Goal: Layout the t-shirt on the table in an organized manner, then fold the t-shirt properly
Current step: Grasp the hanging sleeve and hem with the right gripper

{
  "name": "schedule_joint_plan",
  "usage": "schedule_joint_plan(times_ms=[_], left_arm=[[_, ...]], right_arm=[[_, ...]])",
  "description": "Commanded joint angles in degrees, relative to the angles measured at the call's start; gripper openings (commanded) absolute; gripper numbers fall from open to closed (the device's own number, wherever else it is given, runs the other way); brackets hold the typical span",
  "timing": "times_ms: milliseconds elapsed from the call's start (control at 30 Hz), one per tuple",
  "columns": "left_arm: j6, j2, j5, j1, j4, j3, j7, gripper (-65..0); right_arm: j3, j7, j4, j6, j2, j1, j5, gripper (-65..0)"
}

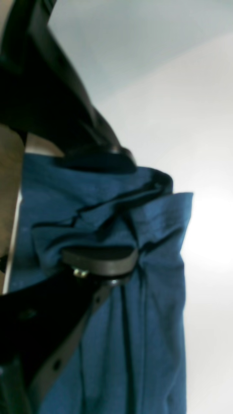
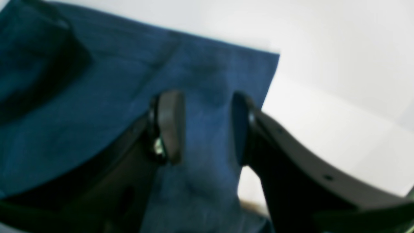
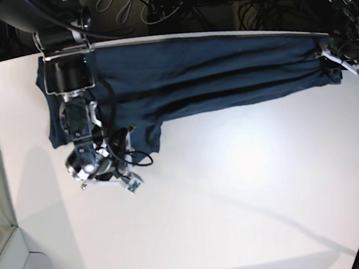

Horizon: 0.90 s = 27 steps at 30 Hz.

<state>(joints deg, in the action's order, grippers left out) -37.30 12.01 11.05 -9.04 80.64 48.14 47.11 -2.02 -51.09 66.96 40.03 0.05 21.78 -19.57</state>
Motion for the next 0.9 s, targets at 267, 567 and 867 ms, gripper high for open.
schedule_joint_plan(times_ms=[267, 567, 867], left_arm=[[-0.02, 0.25, -0.1, -0.15, 0.81, 0.17, 0.32, -32.1], [-0.02, 0.25, -0.1, -0.15, 0.72, 0.08, 0.14, -32.1], [-0.11, 0.25, -0.1, -0.15, 0.63, -0.1, -0.12, -32.1]], right_arm=[[-0.04, 2.34, -4.41, -0.03, 2.01, -1.43, -0.08, -65.0], [-0.04, -1.61, 14.67, -0.03, 3.15, -8.9, 0.1, -65.0], [-0.31, -12.25, 40.43, -0.03, 3.15, -15.76, 0.19, -65.0]])
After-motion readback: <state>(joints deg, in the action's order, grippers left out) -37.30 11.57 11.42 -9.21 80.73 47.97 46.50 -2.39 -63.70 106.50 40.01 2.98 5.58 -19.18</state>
